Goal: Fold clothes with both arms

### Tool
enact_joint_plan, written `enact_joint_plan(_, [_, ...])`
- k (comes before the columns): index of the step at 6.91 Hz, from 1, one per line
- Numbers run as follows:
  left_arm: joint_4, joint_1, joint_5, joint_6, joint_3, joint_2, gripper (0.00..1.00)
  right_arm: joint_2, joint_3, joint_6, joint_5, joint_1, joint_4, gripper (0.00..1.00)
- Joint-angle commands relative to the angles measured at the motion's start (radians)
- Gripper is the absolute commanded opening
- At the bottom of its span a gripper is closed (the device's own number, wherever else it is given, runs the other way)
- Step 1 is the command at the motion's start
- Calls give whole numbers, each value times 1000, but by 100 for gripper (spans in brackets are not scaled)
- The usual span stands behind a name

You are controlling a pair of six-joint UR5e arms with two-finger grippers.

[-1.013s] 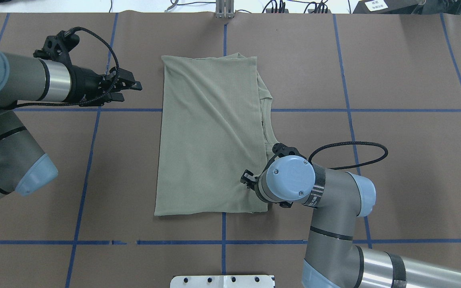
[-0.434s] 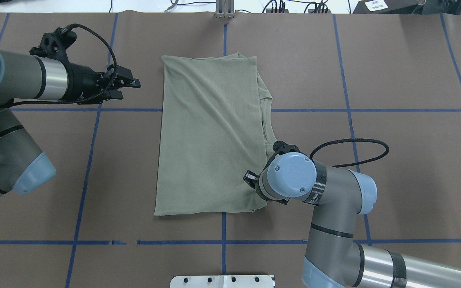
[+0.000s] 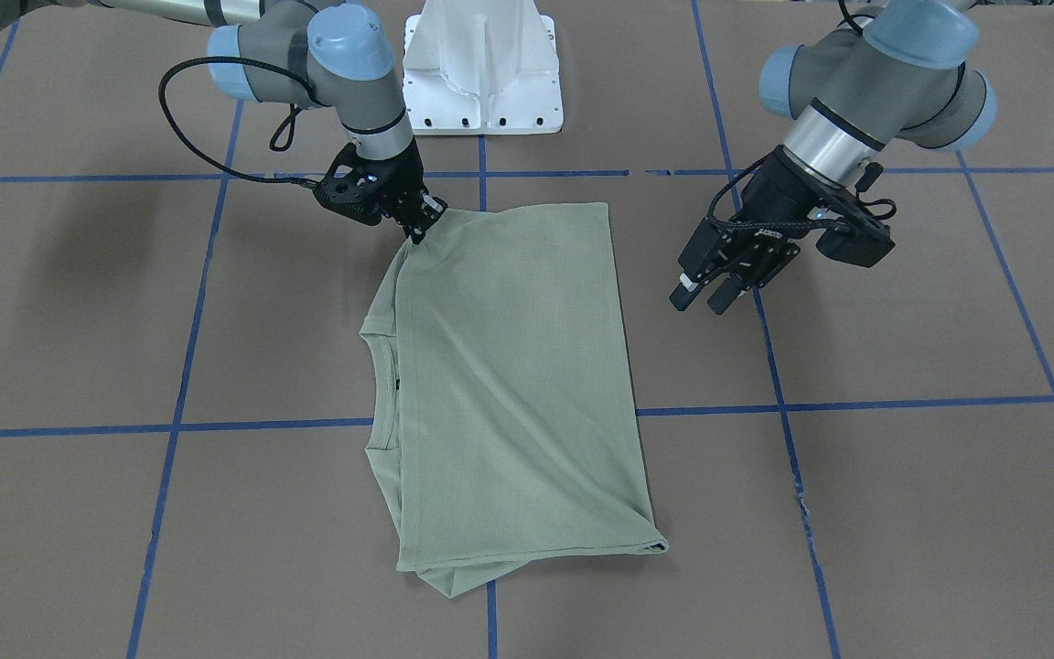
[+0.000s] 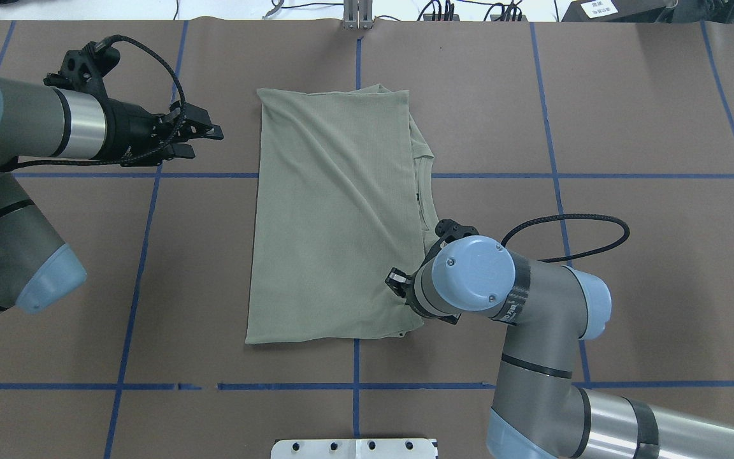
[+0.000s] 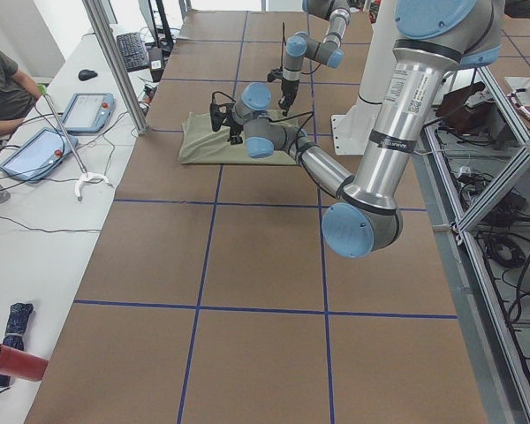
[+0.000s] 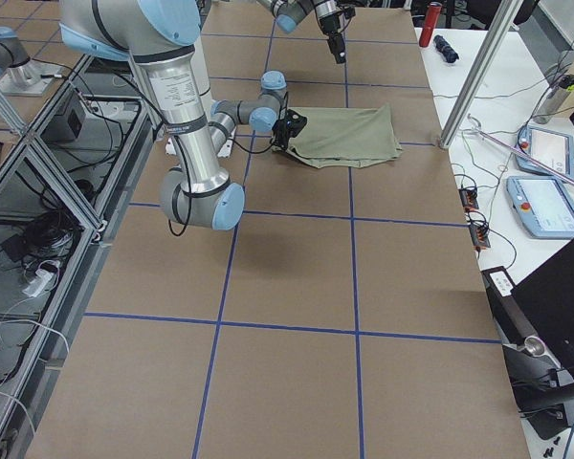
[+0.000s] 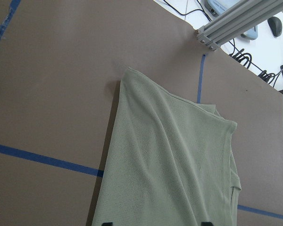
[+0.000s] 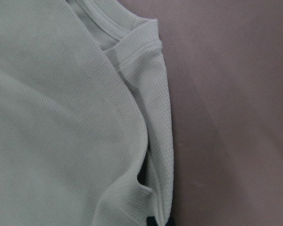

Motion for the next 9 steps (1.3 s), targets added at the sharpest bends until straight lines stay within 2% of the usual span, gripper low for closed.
enact_joint_plan(1, [2, 12, 8, -130, -33, 16, 70, -68, 91, 2, 10, 0, -1, 0])
enact_joint_plan(2, [2, 52, 12, -225, -86, 52, 70, -97, 139, 5, 23, -6, 1, 0])
enact_joint_plan(3, [2, 98, 52, -294, -152, 109, 70, -102, 148, 7, 25, -18, 1, 0])
enact_joint_plan(4, [55, 192, 137, -392, -207, 137, 70, -104, 156, 7, 28, -20, 1, 0])
enact_joint_plan(5, [190, 316, 256, -428, -250, 135, 70, -120, 174, 7, 37, -21, 2, 0])
enact_joint_plan(6, [214, 413, 334, -465, -246, 141, 70, -121, 175, 7, 37, -23, 2, 0])
enact_joint_plan(7, [217, 487, 372, -518, -229, 144, 70, -122, 175, 7, 37, -23, 2, 0])
enact_joint_plan(9, [223, 541, 396, -529, -186, 140, 69, -122, 173, 7, 37, -23, 4, 0])
